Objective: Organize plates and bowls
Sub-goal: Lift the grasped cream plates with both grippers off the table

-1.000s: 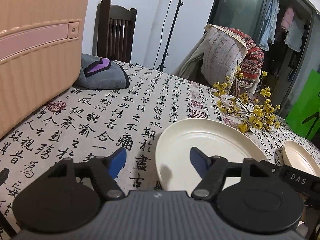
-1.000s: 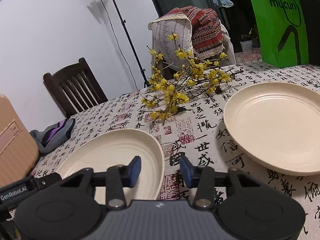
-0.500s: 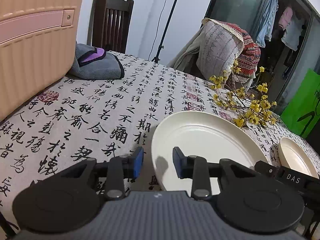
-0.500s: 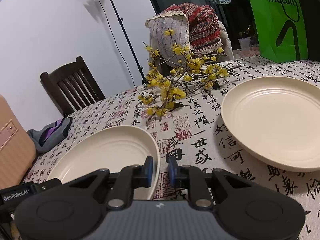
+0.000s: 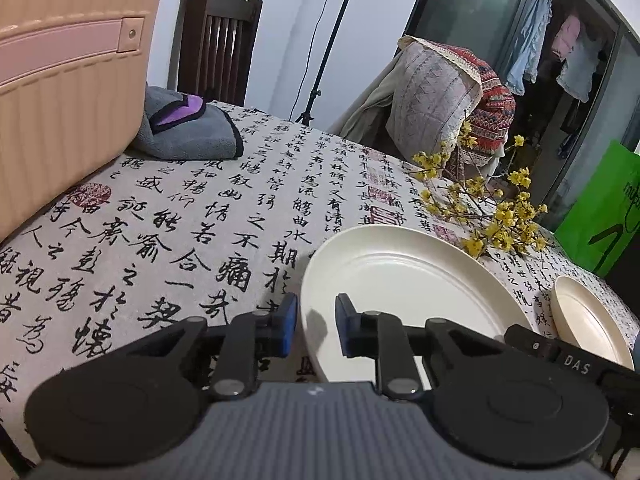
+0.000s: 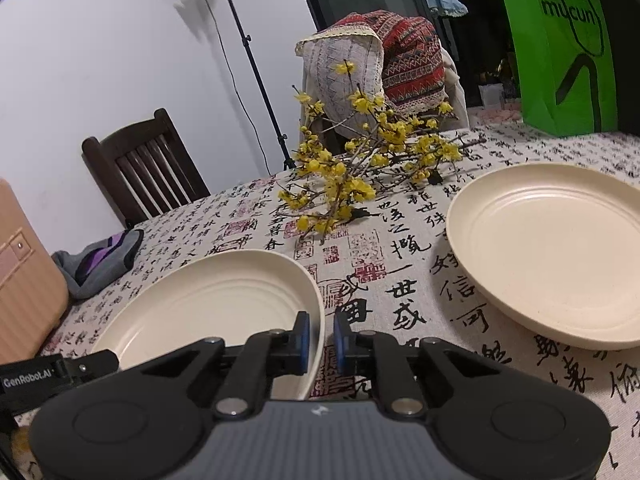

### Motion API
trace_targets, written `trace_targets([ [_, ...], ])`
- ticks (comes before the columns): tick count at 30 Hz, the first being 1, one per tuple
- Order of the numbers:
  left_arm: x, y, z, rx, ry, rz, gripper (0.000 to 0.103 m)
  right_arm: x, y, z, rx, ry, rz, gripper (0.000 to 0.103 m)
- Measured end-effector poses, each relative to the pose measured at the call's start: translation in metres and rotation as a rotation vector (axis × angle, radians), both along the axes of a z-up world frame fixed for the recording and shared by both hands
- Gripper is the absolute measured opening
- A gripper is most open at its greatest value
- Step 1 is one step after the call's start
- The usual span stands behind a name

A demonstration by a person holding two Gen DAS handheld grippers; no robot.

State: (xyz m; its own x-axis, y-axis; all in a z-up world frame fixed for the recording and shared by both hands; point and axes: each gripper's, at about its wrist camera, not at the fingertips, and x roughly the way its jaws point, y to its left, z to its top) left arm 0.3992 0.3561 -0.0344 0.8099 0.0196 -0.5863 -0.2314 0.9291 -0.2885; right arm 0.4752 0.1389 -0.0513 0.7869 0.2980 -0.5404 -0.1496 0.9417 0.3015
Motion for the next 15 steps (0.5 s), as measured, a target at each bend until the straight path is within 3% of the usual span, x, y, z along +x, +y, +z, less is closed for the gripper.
trace_targets([
  [15,0.0041,0.0015,-0.0025,-0.001,0.019,-0.012,0.014,-0.0042,0.0104,0.0042,-0.077,-0.027,-0.006,0.008],
])
